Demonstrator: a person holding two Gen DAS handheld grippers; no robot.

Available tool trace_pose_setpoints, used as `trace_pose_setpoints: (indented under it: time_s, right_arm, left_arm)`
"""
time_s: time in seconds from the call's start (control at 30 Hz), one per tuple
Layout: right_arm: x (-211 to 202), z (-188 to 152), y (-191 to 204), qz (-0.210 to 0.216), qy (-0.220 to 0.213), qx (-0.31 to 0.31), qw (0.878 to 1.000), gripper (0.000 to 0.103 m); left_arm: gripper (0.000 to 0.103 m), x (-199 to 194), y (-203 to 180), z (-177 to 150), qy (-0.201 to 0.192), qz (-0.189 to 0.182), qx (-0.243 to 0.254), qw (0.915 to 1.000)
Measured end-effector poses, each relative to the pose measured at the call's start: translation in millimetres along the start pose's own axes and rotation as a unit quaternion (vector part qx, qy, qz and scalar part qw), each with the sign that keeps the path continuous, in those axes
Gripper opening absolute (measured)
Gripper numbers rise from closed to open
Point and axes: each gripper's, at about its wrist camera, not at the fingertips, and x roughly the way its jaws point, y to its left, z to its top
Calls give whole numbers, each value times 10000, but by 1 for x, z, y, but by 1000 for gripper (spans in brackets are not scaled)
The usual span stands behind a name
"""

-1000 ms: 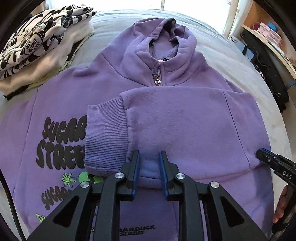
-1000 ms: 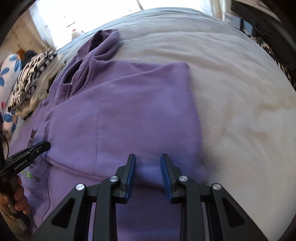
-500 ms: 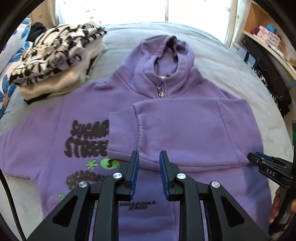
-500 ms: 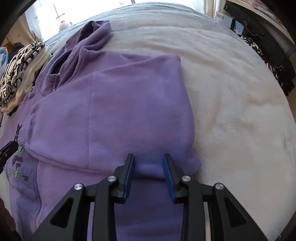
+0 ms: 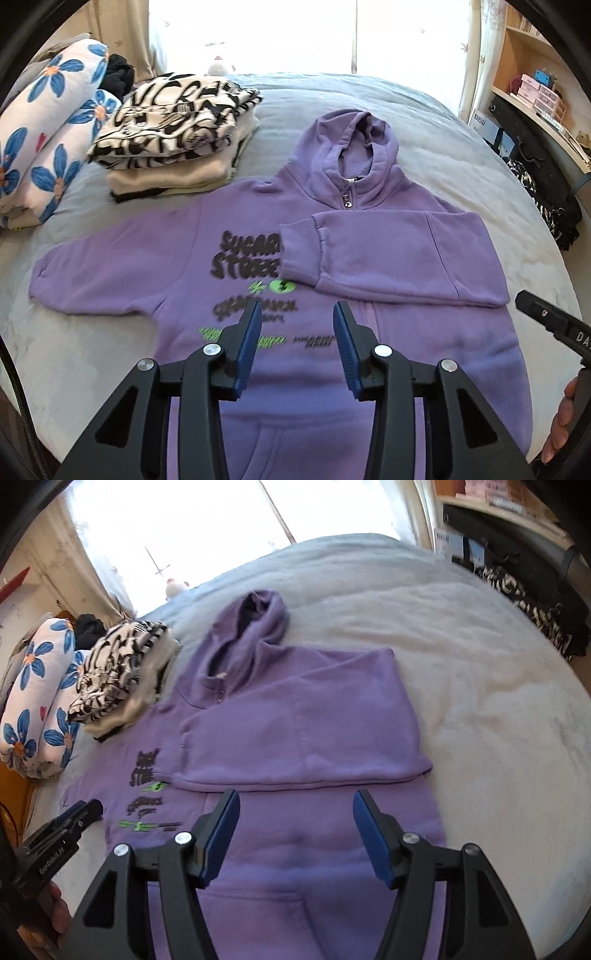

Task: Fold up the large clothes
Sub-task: 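Withdraw the left tool and move it to the other sleeve, then grasp the other sleeve near its cuff with the left tool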

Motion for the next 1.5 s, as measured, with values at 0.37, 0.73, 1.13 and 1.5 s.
trace_pose_setpoints:
  time_s: [0.37, 0.73, 1.13, 1.5]
  right_arm:
    - [-44, -53, 51, 236, -527, -123, 9983, 64]
    - [-5, -95, 103, 663, 609, -400, 9951, 70]
    - [7, -92, 169, 86, 252, -973, 9949, 81]
    - [31, -76, 269, -210, -386, -2054, 9777, 81]
  left_arm:
    - [42, -46, 56, -45, 6, 95, -373, 9993]
    - [43, -55, 110, -76, 65, 186, -672, 9975]
    - [43, -32, 198, -81, 220, 242, -1185, 9924]
    - [45, 28, 335, -82, 409, -211, -2407, 9695]
